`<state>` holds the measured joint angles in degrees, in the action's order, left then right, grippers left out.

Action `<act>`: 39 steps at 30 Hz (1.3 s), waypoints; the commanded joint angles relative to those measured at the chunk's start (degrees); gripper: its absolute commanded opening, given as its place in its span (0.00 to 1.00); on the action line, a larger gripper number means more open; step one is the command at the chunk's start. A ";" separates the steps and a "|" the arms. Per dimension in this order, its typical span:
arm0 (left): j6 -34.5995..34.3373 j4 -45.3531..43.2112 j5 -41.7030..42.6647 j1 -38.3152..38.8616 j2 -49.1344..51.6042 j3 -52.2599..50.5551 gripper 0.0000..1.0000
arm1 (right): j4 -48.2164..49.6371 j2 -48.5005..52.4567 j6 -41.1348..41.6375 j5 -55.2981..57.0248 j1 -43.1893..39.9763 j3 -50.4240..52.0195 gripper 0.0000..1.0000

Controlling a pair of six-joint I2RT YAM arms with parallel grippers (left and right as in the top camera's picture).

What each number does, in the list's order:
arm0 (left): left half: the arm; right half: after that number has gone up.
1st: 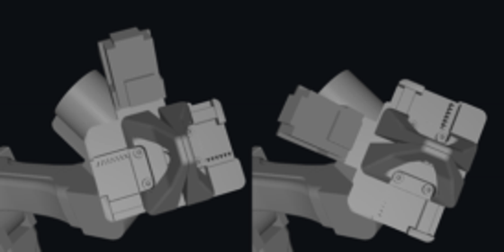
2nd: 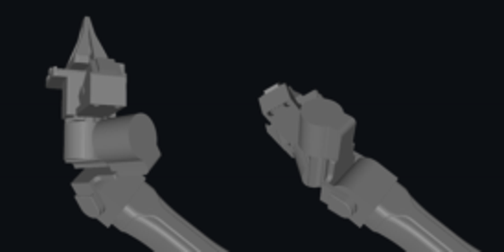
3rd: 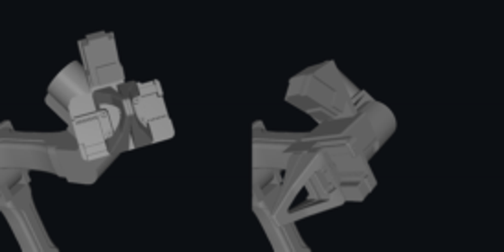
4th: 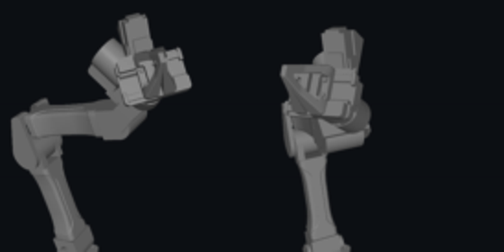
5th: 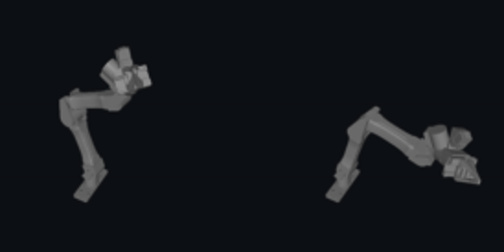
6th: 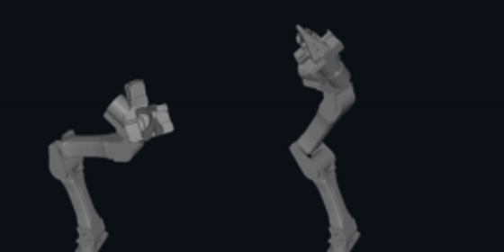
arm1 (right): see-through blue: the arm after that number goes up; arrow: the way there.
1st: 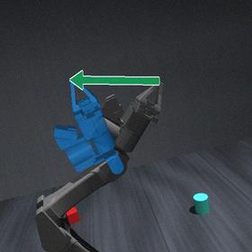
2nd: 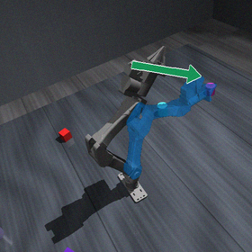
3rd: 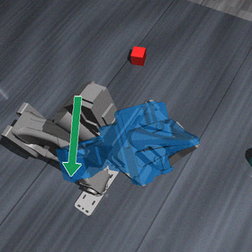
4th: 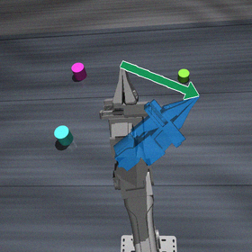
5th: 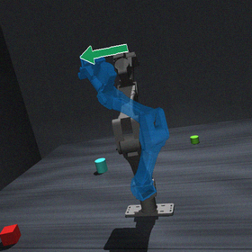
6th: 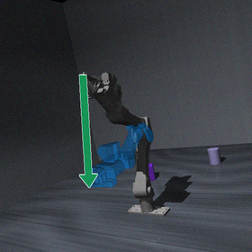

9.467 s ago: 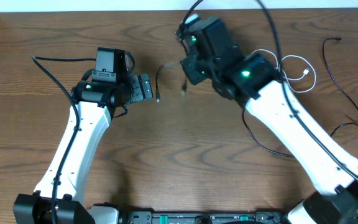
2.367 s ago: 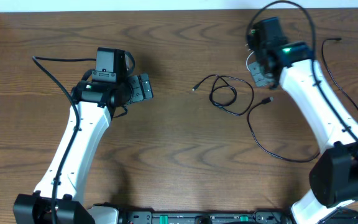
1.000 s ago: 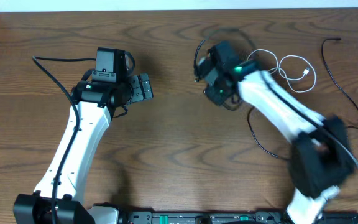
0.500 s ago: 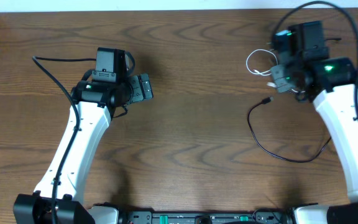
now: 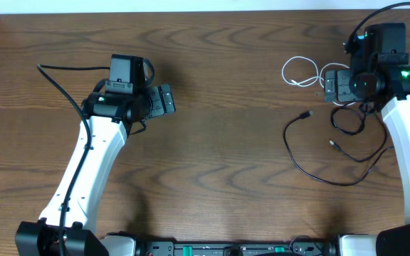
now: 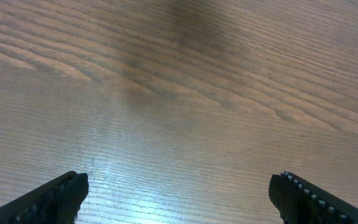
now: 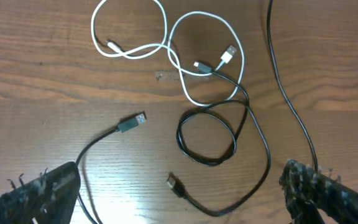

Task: Untangle cables

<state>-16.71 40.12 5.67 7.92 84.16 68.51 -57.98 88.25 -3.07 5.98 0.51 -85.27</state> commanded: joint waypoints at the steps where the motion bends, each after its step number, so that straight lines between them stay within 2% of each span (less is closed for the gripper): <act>1: -0.04 0.17 -0.31 -0.13 -0.24 0.00 0.98 | -0.11 -0.04 0.92 -0.83 -0.04 0.33 0.99; 7: -0.04 0.17 -0.31 -0.13 -0.24 0.00 0.98 | -0.11 -0.04 0.90 -7.02 -0.04 0.33 0.99; 39: 1.25 1.01 -0.68 -0.07 -0.79 -0.07 0.98 | -0.13 0.00 0.90 -7.02 -0.04 0.33 0.99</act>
<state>-16.60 40.77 5.65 7.92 84.16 68.51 -58.02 88.25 -2.92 -0.49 0.51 -85.27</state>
